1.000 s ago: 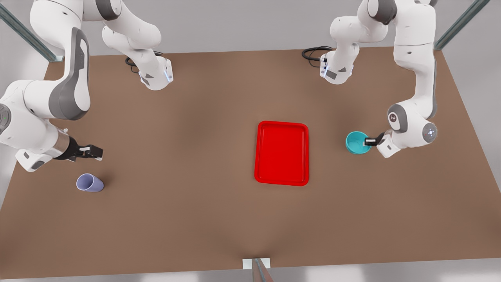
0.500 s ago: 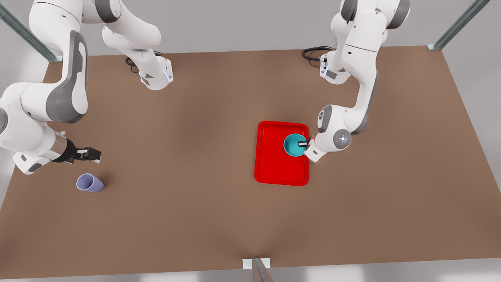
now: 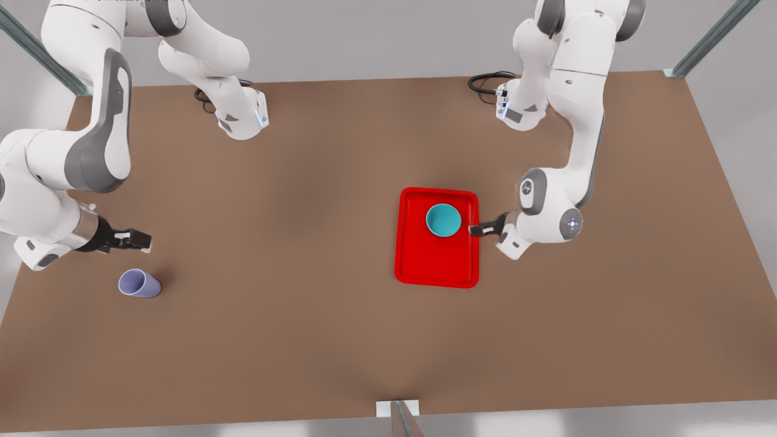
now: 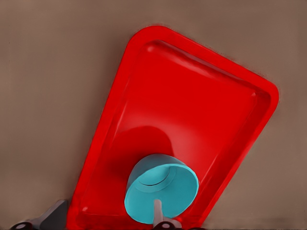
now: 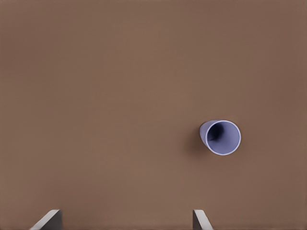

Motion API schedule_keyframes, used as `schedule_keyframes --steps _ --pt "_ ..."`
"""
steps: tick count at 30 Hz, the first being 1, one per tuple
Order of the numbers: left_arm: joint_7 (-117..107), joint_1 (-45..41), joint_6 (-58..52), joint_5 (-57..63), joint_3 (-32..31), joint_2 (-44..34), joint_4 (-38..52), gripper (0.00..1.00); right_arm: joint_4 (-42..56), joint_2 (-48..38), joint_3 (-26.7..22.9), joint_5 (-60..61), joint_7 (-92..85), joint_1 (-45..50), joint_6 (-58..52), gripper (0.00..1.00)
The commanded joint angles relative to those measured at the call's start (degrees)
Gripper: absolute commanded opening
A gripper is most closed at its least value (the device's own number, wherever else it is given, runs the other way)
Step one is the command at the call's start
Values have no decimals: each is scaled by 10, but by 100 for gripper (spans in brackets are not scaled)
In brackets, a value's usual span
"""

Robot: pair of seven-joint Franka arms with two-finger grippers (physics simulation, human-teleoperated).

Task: Place the bowl on the tray with the left arm and the cup on the tray with the right arm

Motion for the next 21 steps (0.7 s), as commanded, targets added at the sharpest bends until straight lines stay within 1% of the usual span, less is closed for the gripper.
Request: schedule_keyframes --steps 1,2,3,4,5,6,8,9,10,12,14,21 --pt "0 2 -29 213 0 -7 24 99 0 0 0 0 0 -2 0 100" --pt "1 3 -95 290 0 -27 91 99 0 2 0 -1 -1 -5 0 100" --pt "4 3 -150 315 0 -45 147 99 3 18 2 1 -7 -24 0 100" --pt "6 3 -219 315 1 -39 215 100 -4 20 1 0 -15 -36 8 100" --pt "6 3 -239 315 1 -42 242 100 -10 25 9 4 -15 -66 11 100" --pt "6 3 -244 316 1 -43 246 100 -14 44 46 55 -16 -136 13 100" --pt "8 3 -253 316 2 -56 247 100 -23 83 45 57 -35 -158 25 100" --pt "10 3 -256 316 3 -56 247 100 -25 107 47 33 -58 -160 31 100" --pt "11 3 -254 316 5 -55 247 100 -25 132 47 30 -63 -184 58 100" --pt "10 3 -255 316 5 -58 247 100 -29 162 46 26 -75 -189 114 100" --pt "10 3 -255 317 6 -57 247 100 -28 178 46 27 -75 -203 138 100" --pt "11 3 -264 312 6 -55 247 100 -24 211 47 26 -74 -210 158 100"
